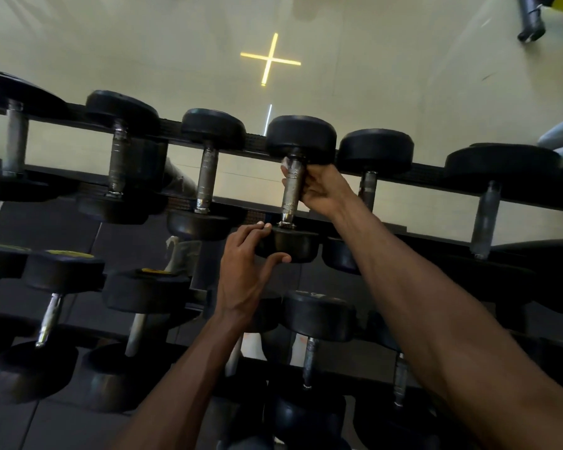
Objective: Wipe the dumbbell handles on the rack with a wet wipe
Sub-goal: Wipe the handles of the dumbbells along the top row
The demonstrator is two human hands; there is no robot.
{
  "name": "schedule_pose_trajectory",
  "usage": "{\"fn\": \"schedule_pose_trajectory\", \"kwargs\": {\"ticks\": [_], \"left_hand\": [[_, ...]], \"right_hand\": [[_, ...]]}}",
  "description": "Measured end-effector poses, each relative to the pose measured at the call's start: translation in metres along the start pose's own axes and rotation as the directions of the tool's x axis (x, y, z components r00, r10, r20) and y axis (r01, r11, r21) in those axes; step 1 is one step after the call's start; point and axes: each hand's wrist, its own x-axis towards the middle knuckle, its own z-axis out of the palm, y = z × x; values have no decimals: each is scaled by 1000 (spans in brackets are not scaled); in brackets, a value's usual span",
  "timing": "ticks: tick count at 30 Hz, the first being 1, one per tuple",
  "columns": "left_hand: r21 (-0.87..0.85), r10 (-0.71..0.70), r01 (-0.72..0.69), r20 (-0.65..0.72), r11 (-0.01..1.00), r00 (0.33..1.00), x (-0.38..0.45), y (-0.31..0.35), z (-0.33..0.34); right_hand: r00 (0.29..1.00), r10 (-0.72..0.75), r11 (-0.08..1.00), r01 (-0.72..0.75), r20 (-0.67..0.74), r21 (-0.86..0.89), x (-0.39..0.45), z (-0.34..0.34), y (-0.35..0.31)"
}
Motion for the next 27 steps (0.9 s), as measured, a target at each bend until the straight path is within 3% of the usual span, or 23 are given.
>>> {"fn": "schedule_pose_trajectory", "kwargs": {"ticks": [5,10,14,17,20,22,27], "left_hand": [[3,7,-7,-12,1000,1000,0,-2,2],[9,17,-17,-13,1000,1000,-1,-2,1],[5,-1,1,-2,1000,1000,-1,2,0],[-2,-9,9,4,1000,1000,-1,2,0],[3,1,-1,6,1000,1000,-1,2,-1],[7,13,-13,-4,1000,1000,-2,0,-1],[30,11,-11,-1,999,1000,-2,1,1]], "right_hand": [[999,-42,999,41,18,26,2,-5,11],[991,-22,916,-32,-130,-400,-30,-18,37],[984,-130,970,102,-118,-223,-4,-1,1],[979,-128,980,100,-160,-175,-3,5,7],[991,-20,889,-43,-133,-457,-30,-17,32],[997,17,827,-53,-69,-559,-33,-27,28],[999,-25,967,15,-35,-255,-12,1,10]]}}
